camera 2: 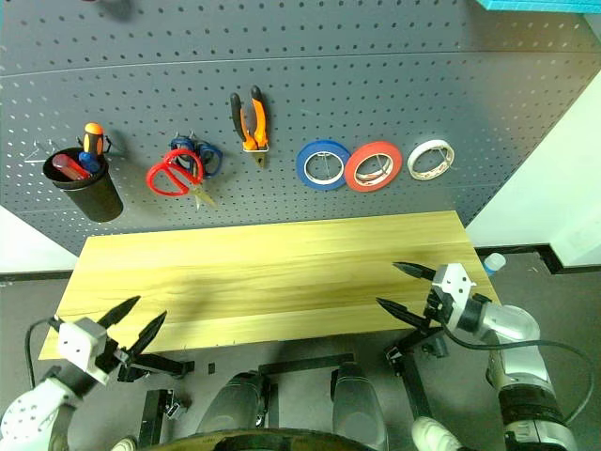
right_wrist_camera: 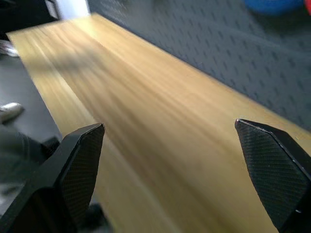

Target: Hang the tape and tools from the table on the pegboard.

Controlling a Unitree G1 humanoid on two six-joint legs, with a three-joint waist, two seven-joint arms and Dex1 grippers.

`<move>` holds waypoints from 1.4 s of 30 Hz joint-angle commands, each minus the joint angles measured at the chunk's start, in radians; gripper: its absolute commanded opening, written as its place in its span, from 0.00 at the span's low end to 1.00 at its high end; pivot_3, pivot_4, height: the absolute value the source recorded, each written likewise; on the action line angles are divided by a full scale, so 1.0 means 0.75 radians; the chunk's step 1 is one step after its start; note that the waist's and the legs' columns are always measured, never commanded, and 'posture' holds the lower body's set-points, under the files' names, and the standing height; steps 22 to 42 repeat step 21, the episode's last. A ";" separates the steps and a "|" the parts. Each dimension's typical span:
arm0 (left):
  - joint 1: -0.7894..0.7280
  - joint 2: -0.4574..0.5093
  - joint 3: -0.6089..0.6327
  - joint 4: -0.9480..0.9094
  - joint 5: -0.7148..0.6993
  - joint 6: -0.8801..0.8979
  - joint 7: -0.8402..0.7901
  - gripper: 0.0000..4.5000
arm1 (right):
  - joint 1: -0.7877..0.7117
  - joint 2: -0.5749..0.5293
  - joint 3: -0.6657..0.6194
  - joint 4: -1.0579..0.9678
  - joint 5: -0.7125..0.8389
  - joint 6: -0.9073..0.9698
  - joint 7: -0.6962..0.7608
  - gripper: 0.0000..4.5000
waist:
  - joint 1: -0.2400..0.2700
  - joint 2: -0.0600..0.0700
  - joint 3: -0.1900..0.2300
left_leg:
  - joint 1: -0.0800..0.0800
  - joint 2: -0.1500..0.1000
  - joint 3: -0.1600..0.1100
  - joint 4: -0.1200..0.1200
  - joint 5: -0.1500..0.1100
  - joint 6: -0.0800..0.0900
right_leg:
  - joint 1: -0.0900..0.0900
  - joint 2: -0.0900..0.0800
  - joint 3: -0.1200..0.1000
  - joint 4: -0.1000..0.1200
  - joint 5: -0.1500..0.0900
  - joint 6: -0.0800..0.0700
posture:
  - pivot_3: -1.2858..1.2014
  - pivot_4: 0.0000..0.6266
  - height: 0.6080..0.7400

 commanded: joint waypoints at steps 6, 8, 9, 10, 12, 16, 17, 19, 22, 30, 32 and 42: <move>-0.052 0.009 -0.040 0.151 0.005 -0.174 0.024 0.71 | -0.028 -0.006 -0.039 0.103 -0.002 -0.106 0.009 1.00 | -0.002 0.011 -0.020 | 0.000 0.000 0.000 0.001 0.000 0.000 | 0.004 0.000 0.000 -0.006 0.000 0.000 | 0.52 0.13 1.00; -0.072 0.015 -0.056 0.172 0.014 -0.182 0.035 0.71 | -0.040 0.000 -0.034 0.113 -0.008 -0.113 0.005 1.00 | -0.001 0.012 -0.023 | 0.000 0.000 0.000 0.001 0.000 0.001 | 0.003 0.000 0.000 -0.008 0.000 0.000 | 0.52 0.14 1.00; -0.080 0.018 -0.063 0.184 0.021 -0.187 0.041 0.71 | -0.044 0.004 -0.032 0.117 -0.009 -0.116 0.002 1.00 | 0.000 0.012 -0.023 | 0.000 0.000 0.000 0.001 -0.001 0.001 | 0.003 0.000 0.000 -0.008 0.001 0.000 | 0.52 0.14 1.00; -0.087 0.020 -0.071 0.194 0.027 -0.189 0.045 0.71 | -0.048 0.008 -0.030 0.120 -0.012 -0.120 -0.002 1.00 | 0.000 0.013 -0.024 | 0.001 0.000 0.000 0.000 -0.001 0.001 | 0.003 0.000 0.000 -0.008 0.001 0.000 | 0.52 0.14 1.00; -0.093 0.024 -0.088 0.205 0.037 -0.192 0.052 0.71 | -0.052 0.015 -0.027 0.126 -0.016 -0.127 -0.010 1.00 | 0.001 0.015 -0.029 | 0.001 0.000 0.000 -0.001 -0.001 0.001 | 0.003 0.000 0.000 -0.007 0.001 0.000 | 0.52 0.14 1.00; -0.090 0.032 -0.121 0.212 0.057 -0.194 0.073 0.71 | -0.039 0.022 -0.027 0.135 -0.029 -0.147 -0.023 1.00 | -0.001 0.017 -0.031 | 0.001 0.000 0.000 -0.001 -0.001 0.001 | 0.003 0.000 0.000 -0.007 0.001 0.000 | 0.51 0.15 1.00; -0.087 0.035 -0.129 0.212 0.063 -0.193 0.078 0.71 | -0.032 0.022 -0.027 0.137 -0.031 -0.151 -0.025 1.00 | -0.001 0.016 -0.031 | 0.001 0.000 0.000 -0.001 -0.001 0.001 | 0.003 0.000 0.000 -0.007 0.001 0.000 | 0.51 0.15 1.00; -0.078 0.036 -0.145 0.187 0.075 -0.180 0.096 0.71 | -0.019 0.019 -0.026 0.141 -0.033 -0.159 -0.025 1.00 | -0.001 0.016 -0.031 | 0.001 0.000 0.000 -0.001 -0.001 0.002 | 0.003 0.000 0.000 -0.007 0.001 0.000 | 0.51 0.16 1.00; -0.060 0.034 -0.163 0.136 0.079 -0.156 0.115 0.71 | -0.007 0.015 -0.026 0.141 -0.033 -0.165 -0.021 1.00 | -0.001 0.016 -0.031 | 0.001 0.000 0.000 -0.001 -0.001 0.002 | 0.003 0.000 0.000 -0.007 0.001 0.000 | 0.51 0.16 1.00; -0.060 0.034 -0.163 0.136 0.079 -0.156 0.115 0.71 | -0.007 0.015 -0.026 0.141 -0.033 -0.165 -0.021 1.00 | -0.001 0.016 -0.031 | 0.001 0.000 0.000 -0.001 -0.001 0.002 | 0.003 0.000 0.000 -0.007 0.001 0.000 | 0.51 0.16 1.00; -0.060 0.034 -0.163 0.136 0.079 -0.156 0.115 0.71 | -0.007 0.015 -0.026 0.141 -0.033 -0.165 -0.021 1.00 | -0.001 0.016 -0.031 | 0.001 0.000 0.000 -0.001 -0.001 0.002 | 0.003 0.000 0.000 -0.007 0.001 0.000 | 0.51 0.16 1.00; -0.060 0.034 -0.163 0.136 0.079 -0.156 0.115 0.71 | -0.007 0.015 -0.026 0.141 -0.033 -0.165 -0.021 1.00 | -0.001 0.016 -0.031 | 0.001 0.000 0.000 -0.001 -0.001 0.002 | 0.003 0.000 0.000 -0.007 0.001 0.000 | 0.51 0.16 1.00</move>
